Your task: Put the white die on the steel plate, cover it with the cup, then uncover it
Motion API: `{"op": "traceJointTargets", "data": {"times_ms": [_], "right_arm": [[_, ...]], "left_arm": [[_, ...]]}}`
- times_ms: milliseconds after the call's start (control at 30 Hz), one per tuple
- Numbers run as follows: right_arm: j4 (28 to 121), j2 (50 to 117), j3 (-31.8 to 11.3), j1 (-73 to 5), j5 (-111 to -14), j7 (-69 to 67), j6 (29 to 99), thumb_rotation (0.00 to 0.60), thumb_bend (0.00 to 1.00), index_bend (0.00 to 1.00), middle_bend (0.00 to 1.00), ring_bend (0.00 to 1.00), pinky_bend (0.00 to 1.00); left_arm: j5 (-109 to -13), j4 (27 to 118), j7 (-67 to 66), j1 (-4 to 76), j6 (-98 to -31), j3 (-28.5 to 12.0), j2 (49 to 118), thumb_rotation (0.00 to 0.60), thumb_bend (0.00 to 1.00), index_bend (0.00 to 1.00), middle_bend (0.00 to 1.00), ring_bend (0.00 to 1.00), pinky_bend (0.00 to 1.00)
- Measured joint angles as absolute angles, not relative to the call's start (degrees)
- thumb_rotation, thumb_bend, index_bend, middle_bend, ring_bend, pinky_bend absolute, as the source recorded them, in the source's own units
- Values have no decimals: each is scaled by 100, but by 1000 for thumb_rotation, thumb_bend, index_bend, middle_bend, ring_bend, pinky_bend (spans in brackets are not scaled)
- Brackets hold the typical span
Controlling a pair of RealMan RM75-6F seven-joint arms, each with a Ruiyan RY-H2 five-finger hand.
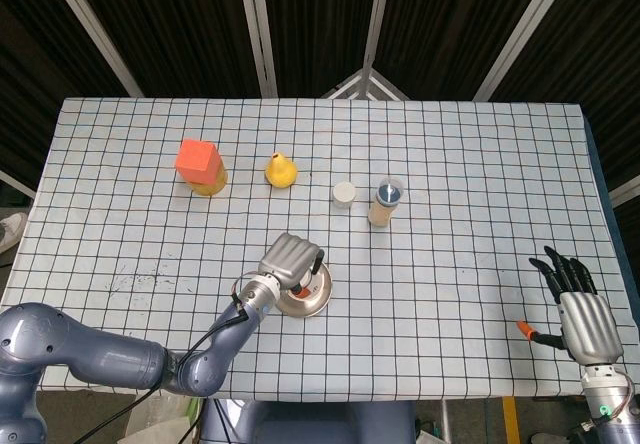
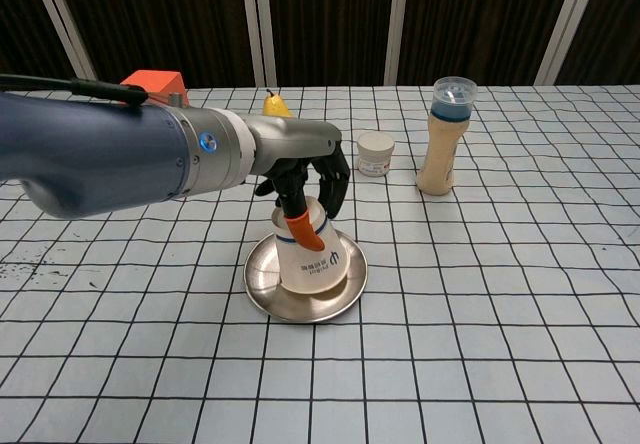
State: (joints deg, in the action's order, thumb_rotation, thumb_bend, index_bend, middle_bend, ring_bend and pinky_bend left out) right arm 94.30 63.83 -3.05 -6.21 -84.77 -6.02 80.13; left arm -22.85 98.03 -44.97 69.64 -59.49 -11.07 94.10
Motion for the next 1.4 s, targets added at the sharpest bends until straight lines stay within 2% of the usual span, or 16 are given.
{"op": "traceJointTargets", "data": {"times_ms": [300,600,733,933,1167,1400], "right_arm": [[9432,6391,-307,-634,-8477,-618,7998,600,172,162,33,85,0],[9421,6381,-311,-626,-8491,-650,8027,600,171,162,33,85,0],[9418,6376,-310,-624,-8488,-655,8027,600,172,162,33,85,0],[9423,6344,-317,-604,-8470,-701,8052,600,172,162,33,85,0],[9470,6341,-292,-606,-8518,-670,8051,600,171,162,33,84,0],[9467,6362,-289,-623,-8485,-641,7998,600,172,162,33,86,0]], "left_arm": [[-2325,9887,-4539,6996,-6010,-1113,9374,600,398,541,533,702,754],[-2262,10247,-4599,7055,-6223,-1327,9211,600,417,542,532,703,754],[-2092,10636,-4637,7092,-6321,-1506,8964,600,417,544,533,705,754],[-1621,11388,-5012,7166,-6665,-1670,8197,600,417,548,538,705,754],[-1155,11949,-5359,7007,-7067,-1518,7159,600,417,548,538,705,754],[-807,11744,-5582,6750,-6824,-894,6563,600,418,548,541,705,754]]}}
